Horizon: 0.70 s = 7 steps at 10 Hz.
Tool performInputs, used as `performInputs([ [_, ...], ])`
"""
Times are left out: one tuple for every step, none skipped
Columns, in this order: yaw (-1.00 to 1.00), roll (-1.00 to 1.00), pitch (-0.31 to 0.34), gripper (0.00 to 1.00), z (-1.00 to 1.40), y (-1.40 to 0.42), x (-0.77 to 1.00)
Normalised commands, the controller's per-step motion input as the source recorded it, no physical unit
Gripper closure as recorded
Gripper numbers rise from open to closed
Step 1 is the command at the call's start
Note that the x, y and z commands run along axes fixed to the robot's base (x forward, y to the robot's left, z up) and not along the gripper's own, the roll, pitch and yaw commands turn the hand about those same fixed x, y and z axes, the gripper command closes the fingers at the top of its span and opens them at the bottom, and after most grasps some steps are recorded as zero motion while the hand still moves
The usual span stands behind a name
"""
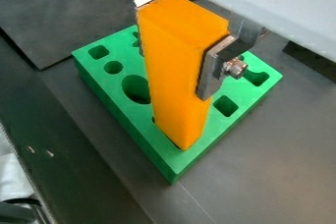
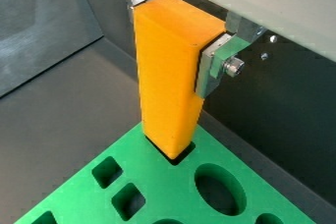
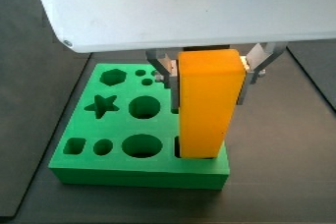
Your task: Insert the rectangle object.
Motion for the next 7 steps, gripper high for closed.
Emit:
performInputs([
  [0.08, 0.11, 0.000, 1.00, -0.47, 0.00, 0.00],
  [0.06, 0.08, 0.017, 1.00, -0.53, 0.00, 0.07],
  [0.00, 0.04, 0.063, 1.00, -0.59, 0.01, 0.09],
  [-0.08, 0.00, 0.101, 1.00, -0.63, 0.04, 0.04],
  [-0.25, 0.00, 0.143, 1.00, -0.60, 0.09, 0.00],
  [-0.36, -0.12, 0.171, 1.00, -0.67, 0.12, 0.00],
  [-0.39, -0.21, 0.134, 1.00, -0.56, 0.06, 0.00],
])
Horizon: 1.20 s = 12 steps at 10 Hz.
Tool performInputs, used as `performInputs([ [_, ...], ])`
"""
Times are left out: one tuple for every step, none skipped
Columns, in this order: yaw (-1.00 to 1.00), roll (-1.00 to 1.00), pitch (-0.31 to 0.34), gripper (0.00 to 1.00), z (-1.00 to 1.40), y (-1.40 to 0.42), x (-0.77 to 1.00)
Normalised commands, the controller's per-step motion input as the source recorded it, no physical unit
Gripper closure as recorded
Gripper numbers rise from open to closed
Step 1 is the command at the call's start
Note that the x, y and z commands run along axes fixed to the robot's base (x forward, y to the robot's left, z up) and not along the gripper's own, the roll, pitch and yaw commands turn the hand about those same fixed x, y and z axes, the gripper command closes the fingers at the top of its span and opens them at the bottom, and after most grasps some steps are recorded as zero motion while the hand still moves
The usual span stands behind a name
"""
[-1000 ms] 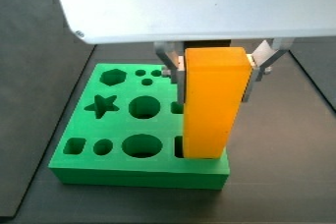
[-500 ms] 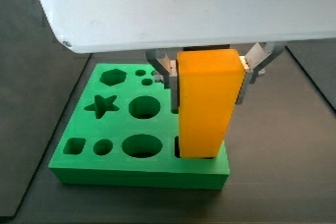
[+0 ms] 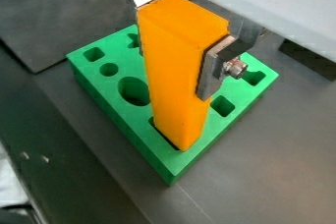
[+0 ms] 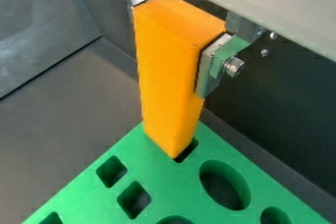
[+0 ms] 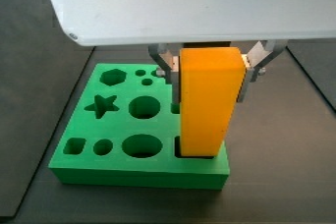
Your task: Insert the rectangle object.
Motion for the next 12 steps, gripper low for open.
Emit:
performInputs([
  [-0.35, -0.28, 0.124, 1.00, -0.46, 0.12, 0.00],
  [-0.23, -0.30, 0.144, 1.00, -0.44, 0.14, 0.00],
  [-0.05, -0.30, 0.133, 1.00, -0.46, 0.03, 0.00],
  [0.00, -0.28, 0.127, 1.00, -0.49, 0.00, 0.00],
  [0.08, -0.23, 0.106, 1.00, -0.59, 0.00, 0.00],
  [0.04, -0.17, 0.067, 1.00, -0.60, -0.05, 0.00],
  [0.02, -0.09, 0.019, 1.00, -0.58, -0.08, 0.03],
  [0.05, -0.01, 0.004, 1.00, -0.70, -0.02, 0.12],
  [0.05, 0.00, 0.000, 1.00, -0.65, -0.01, 0.17],
  [0.00, 0.00, 0.073, 1.00, -0.57, -0.03, 0.27],
  [-0.05, -0.22, 0.077, 1.00, -0.40, 0.00, 0.17],
  [-0.05, -0.06, 0.109, 1.00, -0.21, 0.00, 0.21],
])
